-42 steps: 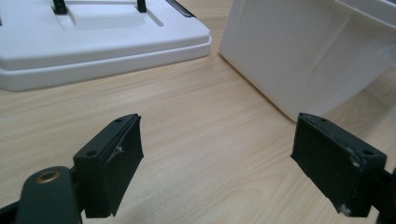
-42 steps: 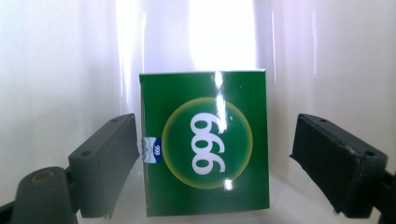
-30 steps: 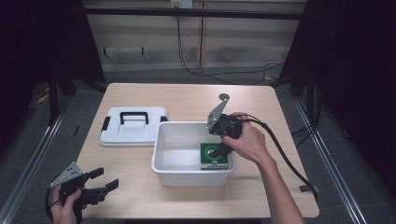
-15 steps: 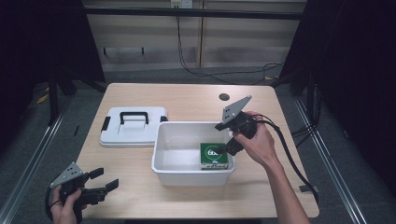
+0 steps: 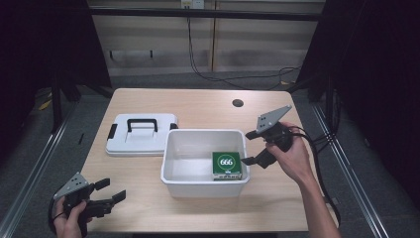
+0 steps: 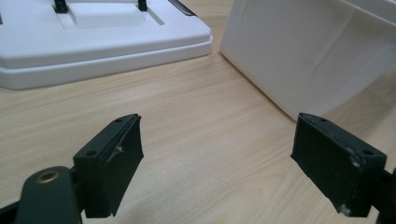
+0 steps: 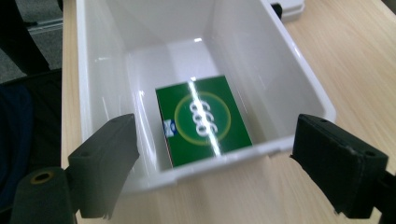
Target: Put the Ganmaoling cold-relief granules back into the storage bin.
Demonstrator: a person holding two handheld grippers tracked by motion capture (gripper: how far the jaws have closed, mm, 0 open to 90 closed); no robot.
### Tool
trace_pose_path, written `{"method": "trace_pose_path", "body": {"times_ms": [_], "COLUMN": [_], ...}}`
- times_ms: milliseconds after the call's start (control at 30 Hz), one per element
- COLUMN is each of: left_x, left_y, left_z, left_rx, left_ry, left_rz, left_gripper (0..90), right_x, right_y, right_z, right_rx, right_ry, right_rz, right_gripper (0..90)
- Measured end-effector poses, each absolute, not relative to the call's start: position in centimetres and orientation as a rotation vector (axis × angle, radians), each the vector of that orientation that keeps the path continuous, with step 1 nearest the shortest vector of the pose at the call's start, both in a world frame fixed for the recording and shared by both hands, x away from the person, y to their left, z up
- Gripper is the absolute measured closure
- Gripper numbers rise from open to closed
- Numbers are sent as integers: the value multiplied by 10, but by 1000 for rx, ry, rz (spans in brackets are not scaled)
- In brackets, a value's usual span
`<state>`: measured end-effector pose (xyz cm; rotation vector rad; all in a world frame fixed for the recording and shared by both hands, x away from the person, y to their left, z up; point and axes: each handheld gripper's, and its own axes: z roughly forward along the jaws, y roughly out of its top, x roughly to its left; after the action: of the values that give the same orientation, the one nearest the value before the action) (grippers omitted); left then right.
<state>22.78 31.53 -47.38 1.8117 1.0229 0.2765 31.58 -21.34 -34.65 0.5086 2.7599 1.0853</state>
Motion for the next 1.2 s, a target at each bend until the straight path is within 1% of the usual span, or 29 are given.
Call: {"method": "trace_pose_path", "body": {"times_ms": [100, 367, 567, 867, 1200], "left_x": [228, 228, 228, 228, 228], "left_y": [315, 315, 315, 316, 315], "left_z": [-474, -474, -474, -474, -473], "left_rx": [1810, 1811, 1811, 1809, 1810], "left_ry": [1025, 1026, 1022, 1027, 1014], "left_rz": [277, 279, 279, 277, 277], "left_gripper": [158, 158, 158, 158, 158], "right_x": [311, 299, 283, 267, 253], "right_y": [-229, -248, -266, -295, -327], "right_z": [-349, -357, -367, -400, -447], "right_rx": [544, 599, 734, 912, 1087], "right_ry": [2734, 2720, 2612, 2518, 2437], "right_rz": [1083, 1096, 1076, 1081, 1080], "right_gripper": [134, 134, 134, 138, 135]}}
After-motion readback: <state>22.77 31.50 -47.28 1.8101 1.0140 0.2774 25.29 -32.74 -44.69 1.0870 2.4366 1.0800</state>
